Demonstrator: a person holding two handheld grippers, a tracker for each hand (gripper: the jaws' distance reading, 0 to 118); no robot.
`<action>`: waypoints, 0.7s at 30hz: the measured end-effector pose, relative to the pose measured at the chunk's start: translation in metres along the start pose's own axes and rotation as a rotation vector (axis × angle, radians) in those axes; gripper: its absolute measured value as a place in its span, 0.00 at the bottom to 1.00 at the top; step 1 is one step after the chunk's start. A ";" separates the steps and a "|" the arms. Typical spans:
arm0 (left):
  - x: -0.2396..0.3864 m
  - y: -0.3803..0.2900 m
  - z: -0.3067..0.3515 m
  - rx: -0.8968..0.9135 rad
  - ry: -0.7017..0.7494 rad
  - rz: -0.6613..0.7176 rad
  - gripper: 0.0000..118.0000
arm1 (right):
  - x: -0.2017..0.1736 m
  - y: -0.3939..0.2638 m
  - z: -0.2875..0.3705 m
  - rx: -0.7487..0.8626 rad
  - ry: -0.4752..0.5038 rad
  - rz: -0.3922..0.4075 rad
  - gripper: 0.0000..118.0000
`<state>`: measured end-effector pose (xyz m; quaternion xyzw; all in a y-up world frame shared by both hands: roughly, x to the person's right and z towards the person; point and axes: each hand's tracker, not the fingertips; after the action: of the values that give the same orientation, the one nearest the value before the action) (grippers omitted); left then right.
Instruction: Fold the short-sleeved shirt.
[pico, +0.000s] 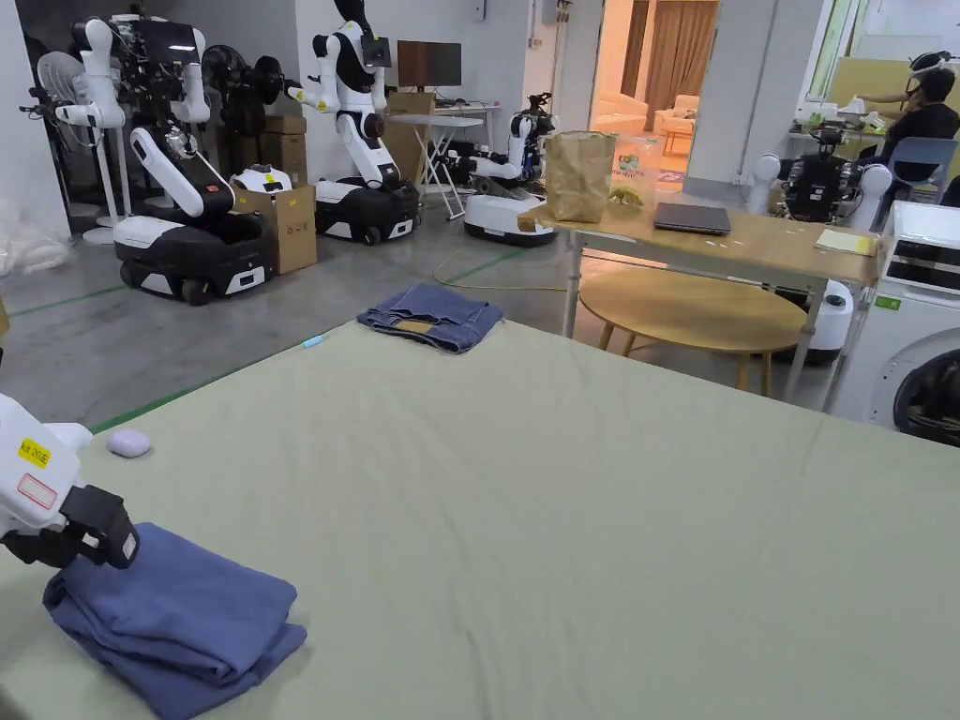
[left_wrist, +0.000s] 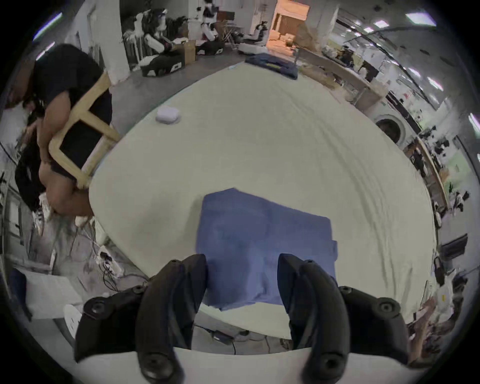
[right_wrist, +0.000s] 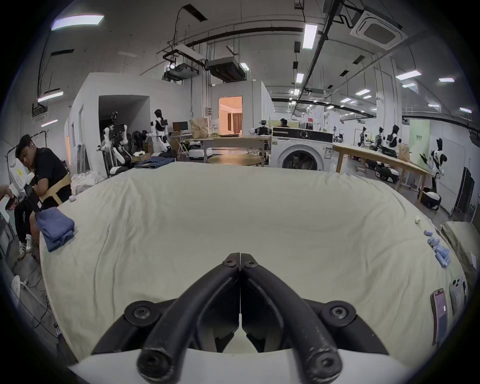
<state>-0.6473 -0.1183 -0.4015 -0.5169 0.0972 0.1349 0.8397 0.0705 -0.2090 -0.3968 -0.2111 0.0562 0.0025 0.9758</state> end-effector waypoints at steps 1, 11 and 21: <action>0.007 -0.002 -0.001 0.011 -0.008 -0.029 0.48 | 0.000 0.000 0.001 0.002 0.001 0.001 0.00; 0.117 -0.037 -0.004 0.160 -0.129 -0.154 0.48 | 0.013 -0.004 0.016 0.010 -0.011 -0.022 0.00; 0.282 -0.112 -0.031 0.503 -0.235 -0.285 0.48 | 0.029 0.008 0.036 0.073 -0.055 -0.070 0.00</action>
<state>-0.3453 -0.1586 -0.4066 -0.2820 -0.0436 0.0462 0.9573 0.1030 -0.1871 -0.3711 -0.1769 0.0219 -0.0276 0.9836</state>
